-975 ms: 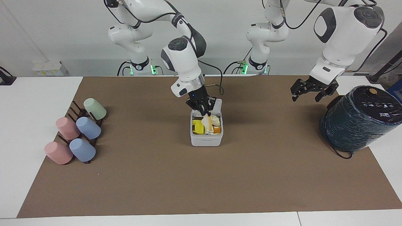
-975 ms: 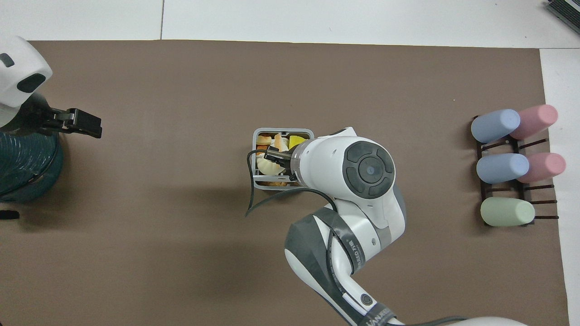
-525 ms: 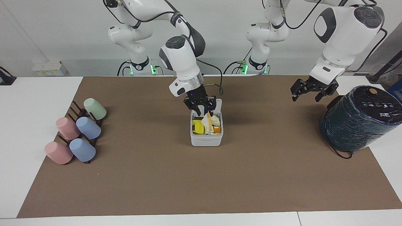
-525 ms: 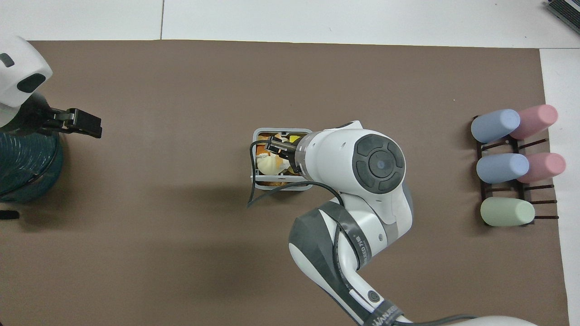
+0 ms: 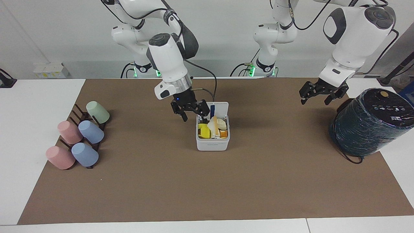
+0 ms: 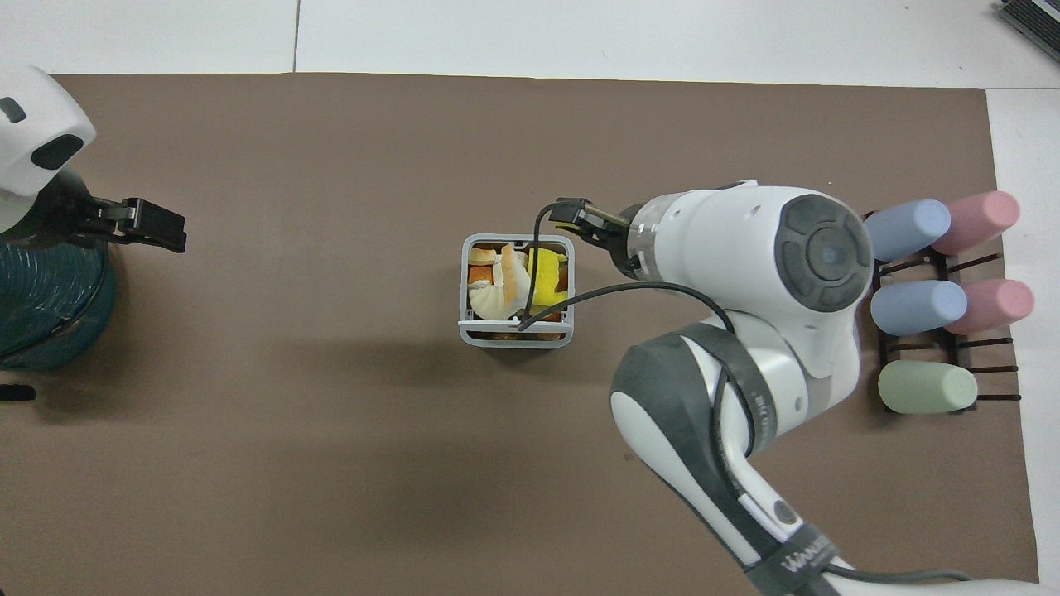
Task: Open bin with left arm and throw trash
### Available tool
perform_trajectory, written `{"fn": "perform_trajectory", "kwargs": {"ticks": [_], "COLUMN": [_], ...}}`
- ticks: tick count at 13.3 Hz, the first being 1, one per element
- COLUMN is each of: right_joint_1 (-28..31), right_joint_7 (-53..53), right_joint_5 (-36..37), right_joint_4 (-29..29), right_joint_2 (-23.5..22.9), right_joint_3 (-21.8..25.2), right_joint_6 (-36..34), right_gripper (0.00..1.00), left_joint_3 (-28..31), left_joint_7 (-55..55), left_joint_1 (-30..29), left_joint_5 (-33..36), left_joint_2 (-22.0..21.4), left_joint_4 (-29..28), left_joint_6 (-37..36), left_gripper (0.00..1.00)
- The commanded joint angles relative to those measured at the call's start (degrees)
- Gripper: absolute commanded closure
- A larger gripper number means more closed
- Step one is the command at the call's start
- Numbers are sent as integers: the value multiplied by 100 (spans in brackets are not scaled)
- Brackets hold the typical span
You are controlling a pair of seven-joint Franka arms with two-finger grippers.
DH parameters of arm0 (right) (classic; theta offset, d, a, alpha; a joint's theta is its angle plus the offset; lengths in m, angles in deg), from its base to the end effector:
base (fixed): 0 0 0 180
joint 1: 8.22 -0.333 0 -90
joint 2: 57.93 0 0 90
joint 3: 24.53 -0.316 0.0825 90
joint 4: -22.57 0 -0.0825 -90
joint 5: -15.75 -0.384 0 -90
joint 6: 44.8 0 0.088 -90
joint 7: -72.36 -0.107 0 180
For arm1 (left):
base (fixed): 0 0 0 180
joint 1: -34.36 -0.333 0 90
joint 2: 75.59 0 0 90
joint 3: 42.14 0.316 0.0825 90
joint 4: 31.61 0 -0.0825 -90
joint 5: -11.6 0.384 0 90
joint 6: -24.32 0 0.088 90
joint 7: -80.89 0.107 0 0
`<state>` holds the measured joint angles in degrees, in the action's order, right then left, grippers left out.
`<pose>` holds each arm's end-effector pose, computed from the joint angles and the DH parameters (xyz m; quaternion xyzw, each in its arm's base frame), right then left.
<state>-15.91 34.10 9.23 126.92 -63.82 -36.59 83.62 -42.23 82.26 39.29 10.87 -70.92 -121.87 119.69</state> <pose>0.5839 0.2084 0.5108 -0.9674 0.1881 -0.1095 0.1294 0.5841 -0.0525 0.5841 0.9984 -0.0552 0.0036 0.0065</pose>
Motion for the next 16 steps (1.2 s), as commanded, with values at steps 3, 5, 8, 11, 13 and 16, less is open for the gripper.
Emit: {"fn": "perform_trajectory", "kwargs": {"ticks": [3,5,8,11,13,16], "right_joint_1": [820,1067,1340,1410,1419,1454], "right_joint_7": [1196,1348,1409,1883,1937,2182], "right_joint_5": [440,502,703,1002,1047,1038], "right_joint_4": [138,33,-562,-714,-846,-1013], "right_joint_2": [676,764,616,571,554,457], "right_joint_3": [-51,-33,-7,-7,-7,-7], "right_joint_6": [-1220,-1660,-2485,-2629,-2777,-2910], "right_gripper": [0,0,0,0,0,0], "left_joint_3": [0,0,0,0,0,0], "left_joint_7": [-6,-6,-6,-6,-6,-6], "left_joint_1": [7,7,7,7,7,7], "left_joint_5": [126,126,126,126,126,126], "left_joint_2": [-185,-185,-185,-185,-185,-185], "left_joint_4": [-202,-202,-202,-202,-202,-202], "left_joint_6": [17,17,17,17,17,17], "left_gripper": [0,0,0,0,0,0]}}
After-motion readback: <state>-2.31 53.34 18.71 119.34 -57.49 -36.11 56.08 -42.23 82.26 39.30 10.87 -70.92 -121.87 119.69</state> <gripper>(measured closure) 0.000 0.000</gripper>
